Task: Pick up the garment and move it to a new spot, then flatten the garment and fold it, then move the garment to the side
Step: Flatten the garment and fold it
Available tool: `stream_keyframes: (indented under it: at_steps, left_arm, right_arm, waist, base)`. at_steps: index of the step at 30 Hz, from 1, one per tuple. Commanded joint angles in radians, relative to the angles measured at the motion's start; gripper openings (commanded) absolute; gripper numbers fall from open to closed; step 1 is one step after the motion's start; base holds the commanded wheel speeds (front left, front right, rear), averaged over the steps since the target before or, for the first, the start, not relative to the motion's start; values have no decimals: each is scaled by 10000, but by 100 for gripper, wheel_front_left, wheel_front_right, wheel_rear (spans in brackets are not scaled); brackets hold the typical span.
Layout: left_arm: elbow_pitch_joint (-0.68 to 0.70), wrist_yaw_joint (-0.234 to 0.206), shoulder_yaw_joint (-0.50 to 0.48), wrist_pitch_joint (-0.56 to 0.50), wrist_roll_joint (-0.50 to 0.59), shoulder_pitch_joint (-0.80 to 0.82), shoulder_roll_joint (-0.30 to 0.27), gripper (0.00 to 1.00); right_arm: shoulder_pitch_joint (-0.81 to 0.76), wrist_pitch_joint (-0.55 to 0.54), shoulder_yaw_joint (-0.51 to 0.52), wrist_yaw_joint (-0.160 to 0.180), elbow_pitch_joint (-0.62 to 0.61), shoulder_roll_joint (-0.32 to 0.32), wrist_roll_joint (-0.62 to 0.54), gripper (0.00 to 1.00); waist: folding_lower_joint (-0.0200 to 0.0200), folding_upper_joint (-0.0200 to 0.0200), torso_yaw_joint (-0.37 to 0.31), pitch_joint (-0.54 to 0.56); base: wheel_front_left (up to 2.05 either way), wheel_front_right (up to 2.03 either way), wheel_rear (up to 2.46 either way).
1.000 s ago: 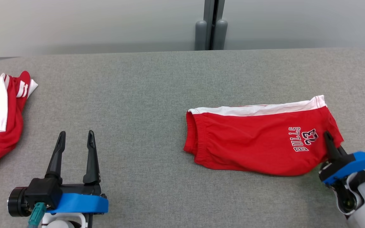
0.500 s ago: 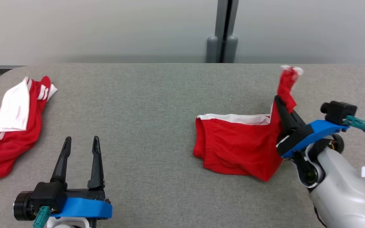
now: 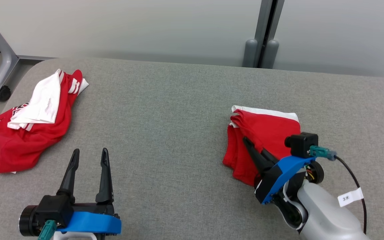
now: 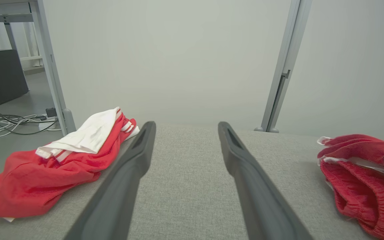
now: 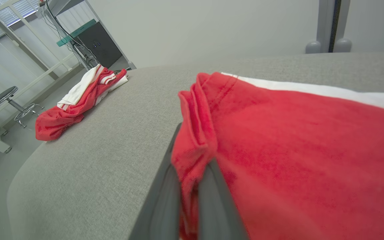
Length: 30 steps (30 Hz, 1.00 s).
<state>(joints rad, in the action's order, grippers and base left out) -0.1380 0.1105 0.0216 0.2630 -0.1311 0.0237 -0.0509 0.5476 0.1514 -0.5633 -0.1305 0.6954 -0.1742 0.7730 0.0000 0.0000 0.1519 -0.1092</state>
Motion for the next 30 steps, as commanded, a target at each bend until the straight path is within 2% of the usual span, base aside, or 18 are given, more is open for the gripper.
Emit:
stream_keyframes:
  at_steps: [1,5,6,7,8,12,17,30]
  left_arm:
    - [11,-58,68,25,-36,0,8,100]
    - [47,-85,68,25,-83,92,7,100]
    - [46,-97,55,25,-85,99,8,100]
    - [46,-105,53,25,-84,101,8,100]
    - [41,-102,54,25,-79,103,8,100]
    - [19,-97,83,25,-77,177,9,100]
    - [11,-61,35,25,-5,210,9,100]
    - [0,-18,60,25,289,161,7,100]
  right_arm:
    - [-254,78,-211,-5,-70,-26,-238,0]
    - [-691,209,-588,-5,-176,-67,-371,0]
    - [-752,299,-670,-5,-210,-104,-466,7]
    - [-826,386,-824,-5,-312,-90,-542,83]
    - [-908,500,-949,-5,-393,-86,-596,100]
    - [-1171,903,-1124,-5,-693,-279,-892,100]
    - [-1578,1123,-665,-5,-1255,-509,-1235,100]
    - [-3531,1141,3036,-5,-4075,-109,-3296,100]
  waist:
    - [0,0,72,-70]
    - [0,0,97,-180]
    - [0,0,72,-196]
    - [0,0,38,-211]
    - [0,0,3,-222]
    - [0,0,-154,-236]
    - [0,0,-416,-154]
    - [0,0,-1376,199]
  base:
    - [0,0,0]
    - [0,0,0]
    - [0,0,0]
    - [0,0,0]
    - [0,0,0]
    - [0,0,0]
    - [0,0,0]
    - [0,0,0]
